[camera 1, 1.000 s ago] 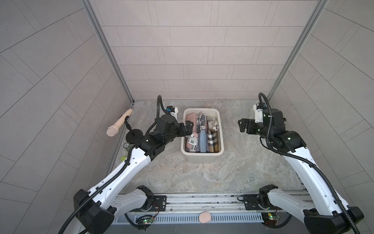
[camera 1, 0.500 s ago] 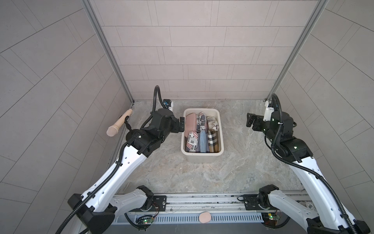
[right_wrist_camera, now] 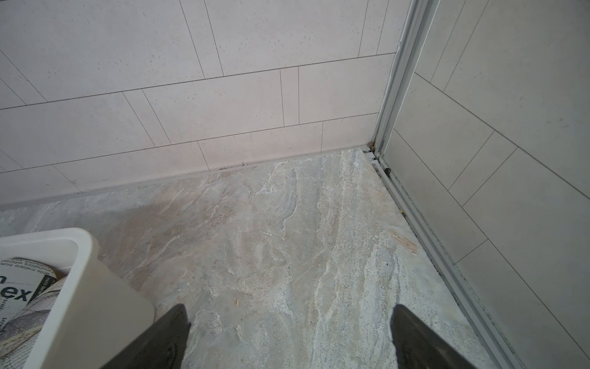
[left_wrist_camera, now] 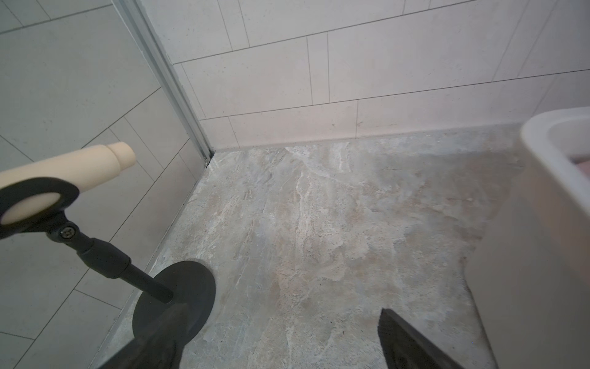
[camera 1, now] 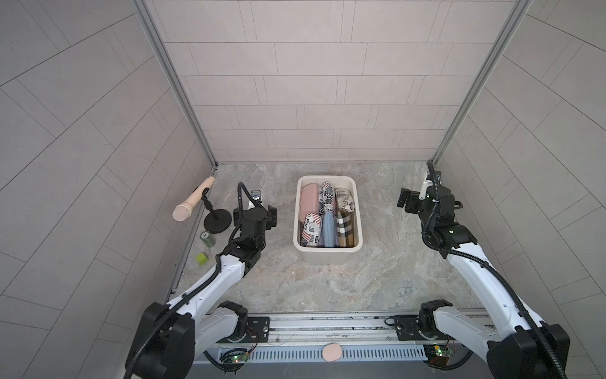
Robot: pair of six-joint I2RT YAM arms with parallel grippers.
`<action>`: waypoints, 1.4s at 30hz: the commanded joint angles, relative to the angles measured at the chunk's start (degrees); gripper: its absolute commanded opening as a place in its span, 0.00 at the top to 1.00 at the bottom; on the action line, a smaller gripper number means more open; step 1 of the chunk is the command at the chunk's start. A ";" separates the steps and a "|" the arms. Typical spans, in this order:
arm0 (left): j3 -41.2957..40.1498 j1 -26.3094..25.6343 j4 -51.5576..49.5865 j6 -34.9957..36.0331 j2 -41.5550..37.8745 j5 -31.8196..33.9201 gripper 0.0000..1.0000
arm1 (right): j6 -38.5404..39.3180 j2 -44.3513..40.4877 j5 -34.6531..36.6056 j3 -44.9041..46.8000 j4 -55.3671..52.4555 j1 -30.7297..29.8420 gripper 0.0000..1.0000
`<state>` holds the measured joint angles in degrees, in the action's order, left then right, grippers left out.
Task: Put the glasses cases into the storage boxes
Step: Reset both arms
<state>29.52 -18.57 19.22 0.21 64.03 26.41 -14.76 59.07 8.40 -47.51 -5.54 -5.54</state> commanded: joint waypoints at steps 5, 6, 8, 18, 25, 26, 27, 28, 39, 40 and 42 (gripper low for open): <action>-6.49 7.47 24.23 2.50 11.73 -1.19 0.00 | 11.80 3.10 -7.00 4.54 10.80 3.27 0.00; -6.41 7.93 24.24 2.84 13.56 -1.71 0.00 | 12.68 3.54 -6.96 4.99 11.05 3.34 0.00; -7.36 9.22 27.85 1.21 17.58 -2.78 0.00 | 13.95 4.19 -7.26 6.06 11.83 3.46 0.00; -6.23 14.50 32.37 -0.89 26.76 -14.69 0.00 | 11.82 7.17 -6.66 12.44 16.31 3.83 0.00; -6.01 15.12 32.46 -1.04 27.21 -15.42 0.00 | 12.41 8.26 -5.94 17.55 22.79 3.78 0.00; -6.09 15.13 32.93 -0.91 27.37 -15.43 0.00 | 12.83 8.09 -6.22 18.21 23.66 3.79 0.00; -6.14 15.08 32.92 -0.91 27.19 -15.47 0.00 | 13.30 7.92 -6.61 19.12 24.90 3.79 0.00; -6.20 15.05 32.91 -0.78 27.20 -15.50 0.00 | 13.31 7.99 -6.65 19.73 25.58 3.79 0.00; -6.23 15.05 32.99 -0.67 27.20 -15.43 0.00 | 12.63 20.54 -3.73 31.01 55.58 3.81 0.00; -6.23 15.09 33.02 -0.68 27.20 -15.43 0.00 | 12.63 22.66 -2.72 31.79 59.15 3.59 0.00; -6.27 15.05 32.99 -0.66 27.17 -15.47 0.00 | 13.30 28.17 -1.80 32.03 66.11 3.52 0.00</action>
<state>22.94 -3.86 51.13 -0.60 91.50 11.33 -2.52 83.24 4.12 -16.25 45.98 -1.83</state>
